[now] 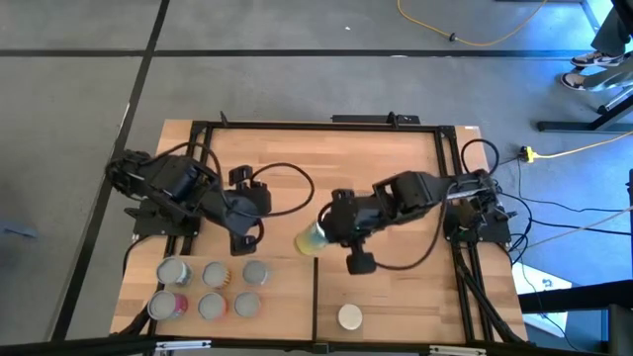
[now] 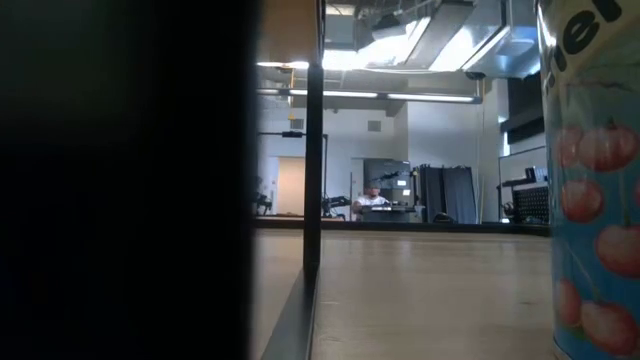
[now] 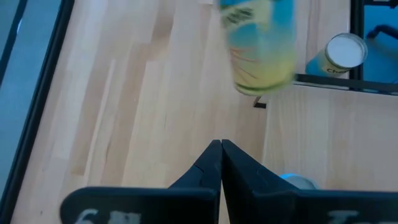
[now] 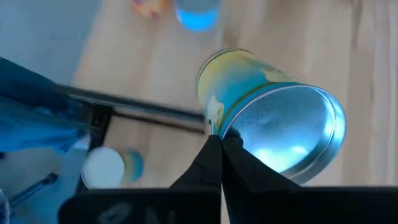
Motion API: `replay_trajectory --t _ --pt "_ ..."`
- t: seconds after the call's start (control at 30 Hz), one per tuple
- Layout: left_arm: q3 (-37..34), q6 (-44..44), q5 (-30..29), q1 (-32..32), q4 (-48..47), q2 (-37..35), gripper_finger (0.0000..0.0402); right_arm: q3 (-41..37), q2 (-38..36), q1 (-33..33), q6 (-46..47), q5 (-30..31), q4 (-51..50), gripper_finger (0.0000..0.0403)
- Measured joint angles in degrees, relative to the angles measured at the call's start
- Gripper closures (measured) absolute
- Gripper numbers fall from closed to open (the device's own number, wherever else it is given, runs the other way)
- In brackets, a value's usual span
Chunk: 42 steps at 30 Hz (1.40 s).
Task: Pick and place cans onto a shelf
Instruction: Put the canned carrots on the shelf
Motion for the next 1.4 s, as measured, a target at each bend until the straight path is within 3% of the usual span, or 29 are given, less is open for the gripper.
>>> replay_trajectory --t 0.23,0.7,1.4 --pt "0.0 0.0 0.0 0.0 0.0 -0.7 0.0401 0.1 0.3 3.7 -1.3 -0.3 7.4 0.0403" --pt "0.0 0.1 1.6 -1.4 0.0 -0.6 0.0401 0.0 7.8 5.0 -0.7 -0.6 11.4 0.0403" --pt "0.0 -0.5 1.2 -6.0 0.0 -0.6 0.0401 0.0 8.7 5.0 6.3 -2.1 7.3 0.0403"
